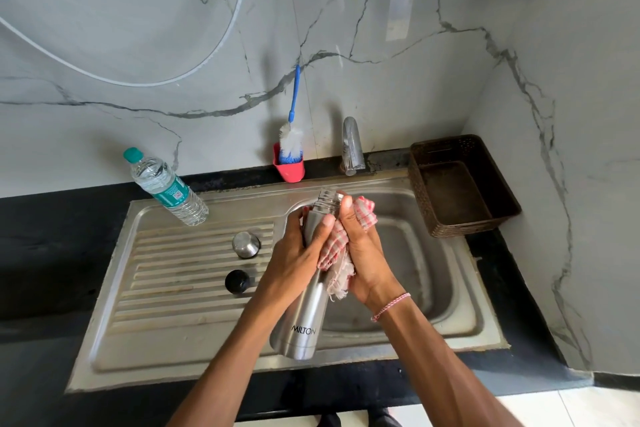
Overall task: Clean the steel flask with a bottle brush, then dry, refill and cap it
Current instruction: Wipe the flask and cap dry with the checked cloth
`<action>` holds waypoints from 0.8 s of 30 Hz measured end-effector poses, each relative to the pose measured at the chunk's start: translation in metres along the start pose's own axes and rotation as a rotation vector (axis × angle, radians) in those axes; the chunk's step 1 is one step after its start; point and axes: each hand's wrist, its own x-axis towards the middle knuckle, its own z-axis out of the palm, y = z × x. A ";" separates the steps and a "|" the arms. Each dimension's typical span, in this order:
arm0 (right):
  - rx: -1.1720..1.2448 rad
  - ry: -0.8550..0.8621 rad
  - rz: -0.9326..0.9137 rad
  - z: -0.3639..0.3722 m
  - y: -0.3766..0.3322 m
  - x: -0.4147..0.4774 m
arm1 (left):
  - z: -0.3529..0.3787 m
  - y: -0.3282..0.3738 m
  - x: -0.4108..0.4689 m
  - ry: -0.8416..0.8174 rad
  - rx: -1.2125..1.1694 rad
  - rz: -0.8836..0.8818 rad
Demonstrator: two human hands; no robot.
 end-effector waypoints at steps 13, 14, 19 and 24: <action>-0.348 -0.118 0.084 -0.004 0.008 -0.019 | -0.004 0.010 -0.001 -0.048 -0.309 -0.239; -0.360 -0.128 0.092 -0.003 0.007 -0.020 | -0.006 0.014 0.002 -0.064 -0.293 -0.269; -0.419 -0.187 0.079 -0.005 0.001 -0.021 | -0.014 0.021 0.008 -0.056 -0.235 -0.298; -0.452 -0.258 0.177 -0.002 -0.014 -0.023 | -0.014 0.031 0.007 0.029 -0.199 -0.242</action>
